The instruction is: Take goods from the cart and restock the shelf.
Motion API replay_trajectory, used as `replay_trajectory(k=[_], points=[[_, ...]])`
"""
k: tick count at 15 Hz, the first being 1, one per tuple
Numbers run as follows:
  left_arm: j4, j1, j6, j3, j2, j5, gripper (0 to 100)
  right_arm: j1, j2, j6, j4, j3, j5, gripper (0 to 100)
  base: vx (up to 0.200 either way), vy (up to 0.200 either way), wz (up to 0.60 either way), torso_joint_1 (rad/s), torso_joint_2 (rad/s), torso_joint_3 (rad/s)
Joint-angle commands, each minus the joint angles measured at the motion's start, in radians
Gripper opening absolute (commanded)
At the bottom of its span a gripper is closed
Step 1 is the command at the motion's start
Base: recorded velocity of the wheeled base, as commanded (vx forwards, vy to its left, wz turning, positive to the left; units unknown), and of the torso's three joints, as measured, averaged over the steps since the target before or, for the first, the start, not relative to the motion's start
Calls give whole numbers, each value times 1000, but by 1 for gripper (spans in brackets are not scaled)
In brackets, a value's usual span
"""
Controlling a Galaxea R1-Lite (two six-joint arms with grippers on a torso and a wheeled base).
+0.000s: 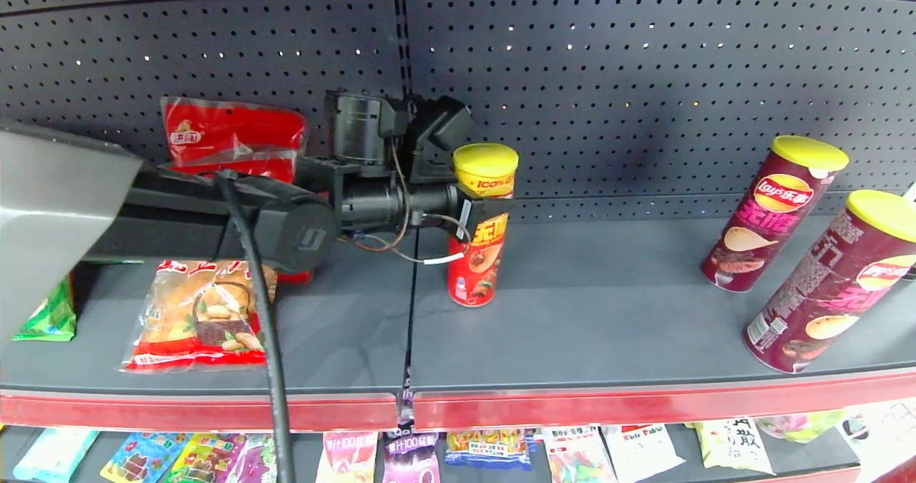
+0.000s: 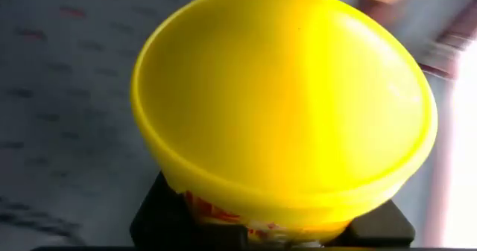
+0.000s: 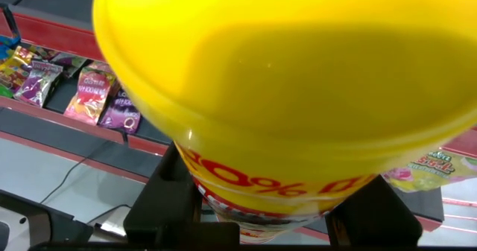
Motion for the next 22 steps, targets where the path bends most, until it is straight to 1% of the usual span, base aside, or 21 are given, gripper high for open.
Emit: replay_trajectory(k=[1, 3, 4, 5, 6, 7, 8, 10, 12, 14, 18, 22], points=[[6, 20, 1, 86, -112, -116, 0, 1, 2, -1, 0, 0, 0, 0, 0, 0, 0, 0, 0, 0], [-1, 25, 14, 129, -146, -245, 0, 1, 2, -1, 0, 0, 0, 0, 0, 0, 0, 0, 0, 0], [-1, 25, 26, 132, -147, -279, 0, 1, 2, -1, -2, 0, 0, 0, 0, 0, 0, 0, 0, 0], [-1, 25, 46, 132, -144, -297, 0, 1, 2, -1, -2, -2, 0, 0, 0, 0, 0, 0, 0, 0], [-1, 25, 46, 132, -144, -297, 0, 1, 2, -1, -2, -2, 0, 0, 0, 0, 0, 0, 0, 0], [-1, 23, 58, 140, -144, -328, 0, 1, 4, -1, -2, -9, 2, 0, 0, 0, 0, 0, 0, 0], [-1, 22, 69, 153, -144, -345, 0, 2, 4, -1, 0, -14, 2, 0, 0, 0, 0, 0, 0, 0], [-1, 18, 75, 172, -146, -361, 0, 2, 5, -1, 0, -14, 2, 0, 0, 0, 0, 0, 0, 0], [-3, 5, 122, 229, -147, -383, 0, 2, 5, -1, 0, -14, 2, 0, 0, 0, 0, 0, 0, 0], [-26, 0, 130, 252, -144, -401, 0, 2, 5, -1, -2, -15, 2, 0, 0, 0, 0, 0, 0, 0], [-30, 0, 127, 258, -144, -447, 0, 2, 8, -1, 0, -15, 2, 0, 0, 0, 0, 0, 0, 0], [-32, -5, 130, 291, -149, -450, 0, 2, 10, -1, 0, -15, 2, 0, 0, 0, 0, 0, 0, 0]])
